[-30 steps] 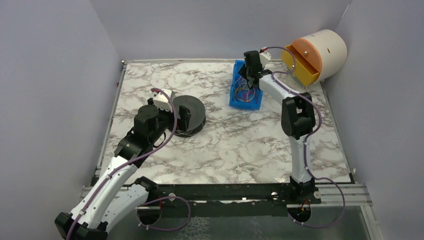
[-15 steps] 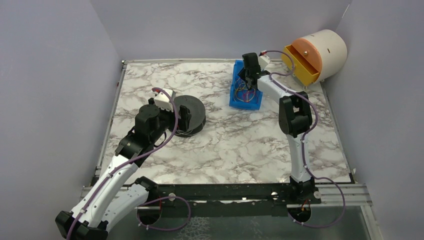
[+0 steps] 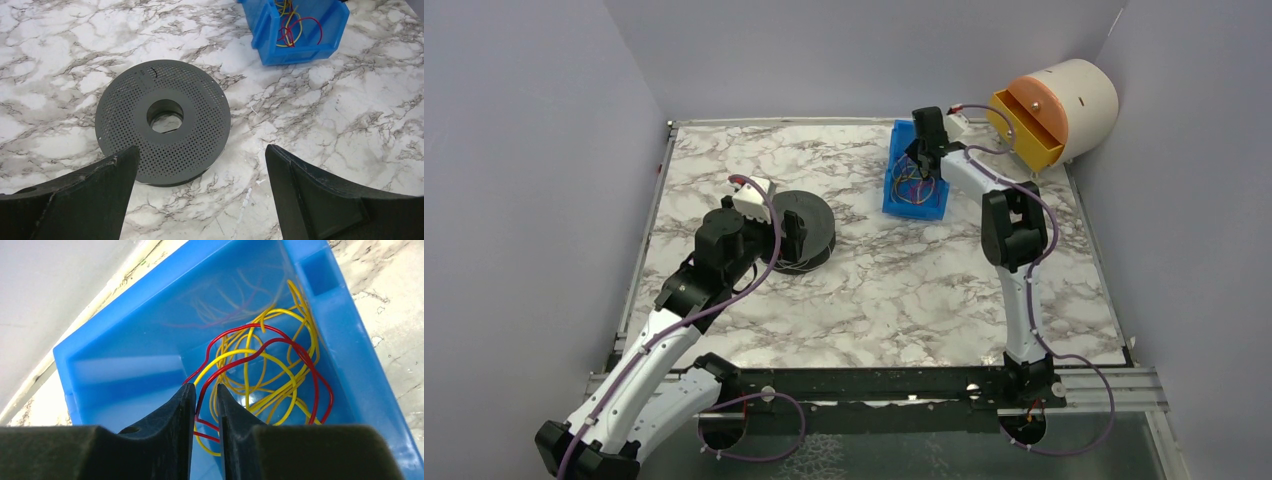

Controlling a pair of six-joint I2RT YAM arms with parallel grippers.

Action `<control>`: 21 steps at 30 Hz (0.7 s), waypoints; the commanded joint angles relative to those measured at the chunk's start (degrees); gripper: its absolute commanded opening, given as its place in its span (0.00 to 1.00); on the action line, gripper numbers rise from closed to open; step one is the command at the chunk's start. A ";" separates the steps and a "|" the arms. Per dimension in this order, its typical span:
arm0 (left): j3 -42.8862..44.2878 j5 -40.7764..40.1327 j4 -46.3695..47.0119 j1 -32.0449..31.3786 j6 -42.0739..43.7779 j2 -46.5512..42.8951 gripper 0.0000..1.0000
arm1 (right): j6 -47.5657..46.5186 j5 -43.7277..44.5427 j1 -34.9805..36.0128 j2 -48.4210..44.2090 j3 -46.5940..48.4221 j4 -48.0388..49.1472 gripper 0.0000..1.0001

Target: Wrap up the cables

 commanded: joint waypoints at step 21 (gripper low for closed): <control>0.82 1.57 0.57 -0.31 0.01 -1.46 0.99 | -1.07 -1.85 -0.38 -19.71 -10.34 7.81 0.01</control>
